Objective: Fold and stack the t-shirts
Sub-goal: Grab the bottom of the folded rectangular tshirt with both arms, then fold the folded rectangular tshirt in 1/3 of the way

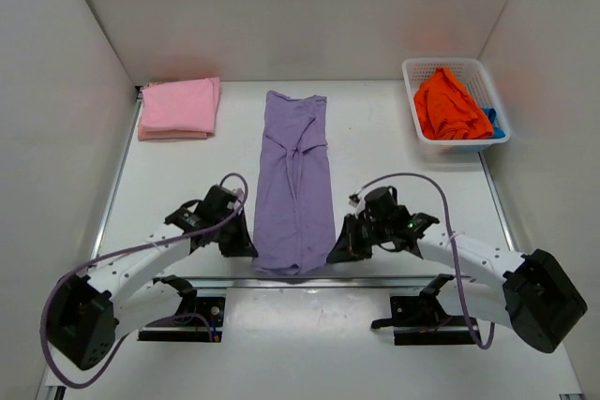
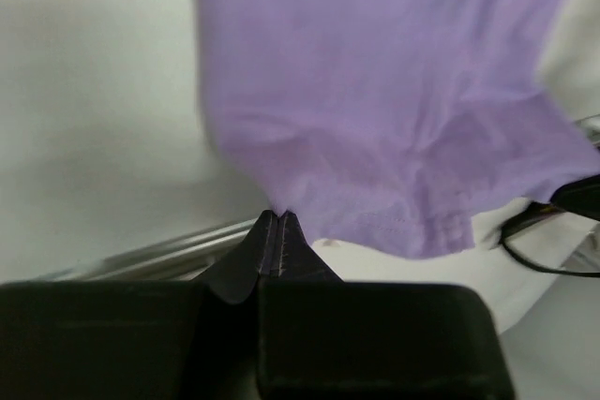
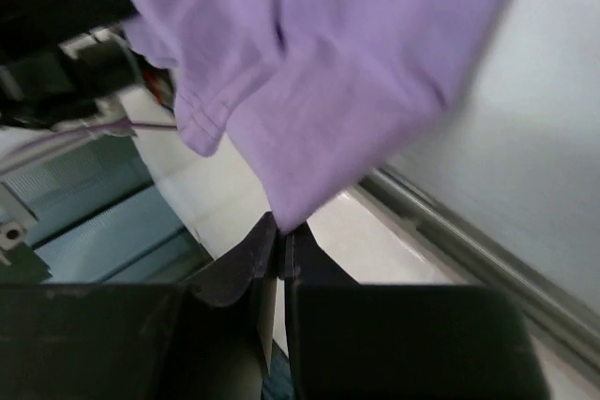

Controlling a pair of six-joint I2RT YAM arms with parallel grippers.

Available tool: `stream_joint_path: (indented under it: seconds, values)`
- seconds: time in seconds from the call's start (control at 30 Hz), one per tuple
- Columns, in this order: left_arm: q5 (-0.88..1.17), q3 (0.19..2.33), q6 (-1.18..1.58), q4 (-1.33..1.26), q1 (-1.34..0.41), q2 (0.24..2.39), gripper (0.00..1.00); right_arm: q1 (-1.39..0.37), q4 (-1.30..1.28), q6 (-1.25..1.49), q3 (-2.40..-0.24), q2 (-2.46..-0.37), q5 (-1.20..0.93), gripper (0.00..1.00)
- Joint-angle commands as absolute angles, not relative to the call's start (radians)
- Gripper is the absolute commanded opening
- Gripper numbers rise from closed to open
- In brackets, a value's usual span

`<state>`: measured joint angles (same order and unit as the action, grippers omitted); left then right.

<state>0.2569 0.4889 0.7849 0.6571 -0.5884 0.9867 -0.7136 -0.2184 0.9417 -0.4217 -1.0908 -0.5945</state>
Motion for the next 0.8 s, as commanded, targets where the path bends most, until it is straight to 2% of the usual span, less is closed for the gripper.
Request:
stream_joint_path:
  seconds: [0.0, 0.2, 0.6, 0.77]
  values:
    - [0.293, 0.626, 0.669, 0.666, -0.511, 1.066, 0.00, -0.631, -0.241, 0.847, -0.561, -1.141, -0.707, 0.00]
    - [0.348, 0.803, 0.586, 0.618, -0.310, 1.225, 0.00, -0.476, -0.294, 0.707, -0.779, -1.319, -0.765, 0.00]
    - [0.408, 1.152, 0.581, 0.522, -0.218, 1.679, 0.00, -0.338, -0.388, 0.542, -1.155, -1.722, -0.784, 0.00]
    - [0.428, 1.368, 0.603, 0.529, -0.183, 1.834, 0.00, -0.287, -0.413, 0.509, -1.340, -1.856, -0.796, 0.00]
